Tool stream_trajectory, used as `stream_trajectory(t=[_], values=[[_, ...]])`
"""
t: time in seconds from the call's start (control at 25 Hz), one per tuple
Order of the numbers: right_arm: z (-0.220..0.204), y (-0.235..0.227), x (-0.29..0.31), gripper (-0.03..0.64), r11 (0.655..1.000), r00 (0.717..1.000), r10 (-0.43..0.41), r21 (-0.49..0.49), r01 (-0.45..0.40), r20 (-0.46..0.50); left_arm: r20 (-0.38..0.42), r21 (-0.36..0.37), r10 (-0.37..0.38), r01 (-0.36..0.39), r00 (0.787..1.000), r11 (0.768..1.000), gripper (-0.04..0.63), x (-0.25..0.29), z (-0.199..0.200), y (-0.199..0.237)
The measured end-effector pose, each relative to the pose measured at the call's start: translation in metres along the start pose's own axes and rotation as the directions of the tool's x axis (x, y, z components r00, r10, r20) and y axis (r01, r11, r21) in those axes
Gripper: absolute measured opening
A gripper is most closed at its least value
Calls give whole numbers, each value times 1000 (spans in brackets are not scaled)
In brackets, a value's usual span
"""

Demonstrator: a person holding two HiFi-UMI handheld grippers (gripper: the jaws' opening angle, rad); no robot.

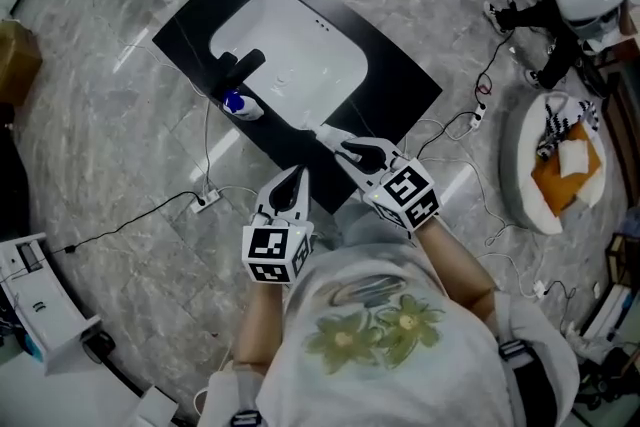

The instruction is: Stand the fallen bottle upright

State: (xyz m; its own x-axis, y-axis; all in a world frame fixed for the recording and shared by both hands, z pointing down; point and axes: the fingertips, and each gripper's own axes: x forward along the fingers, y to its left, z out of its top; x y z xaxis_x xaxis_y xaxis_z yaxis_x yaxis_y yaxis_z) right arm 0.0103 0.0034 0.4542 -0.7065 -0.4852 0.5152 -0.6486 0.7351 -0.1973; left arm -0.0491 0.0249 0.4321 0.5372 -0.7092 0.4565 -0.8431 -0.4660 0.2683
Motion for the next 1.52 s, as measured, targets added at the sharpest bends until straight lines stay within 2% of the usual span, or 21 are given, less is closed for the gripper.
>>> stream_trajectory(t=[0.36, 0.6, 1.2, 1.52], values=[[5, -31, 35, 110, 999, 998, 48, -1, -48, -50, -19, -52, 52, -53, 998, 997, 18, 24, 0, 20], [-3, -44, 64, 146, 995, 988, 98, 9, -97, -119, -32, -79, 84, -86, 996, 993, 18, 39, -3, 35], [-30, -60, 121, 166, 978, 937, 199, -5, -209, -286, -52, -145, 169, -175, 984, 974, 18, 63, -11, 64], [-39, -70, 145, 192, 961, 909, 268, 23, -275, -320, -50, -187, 228, -234, 972, 954, 18, 78, -15, 78]])
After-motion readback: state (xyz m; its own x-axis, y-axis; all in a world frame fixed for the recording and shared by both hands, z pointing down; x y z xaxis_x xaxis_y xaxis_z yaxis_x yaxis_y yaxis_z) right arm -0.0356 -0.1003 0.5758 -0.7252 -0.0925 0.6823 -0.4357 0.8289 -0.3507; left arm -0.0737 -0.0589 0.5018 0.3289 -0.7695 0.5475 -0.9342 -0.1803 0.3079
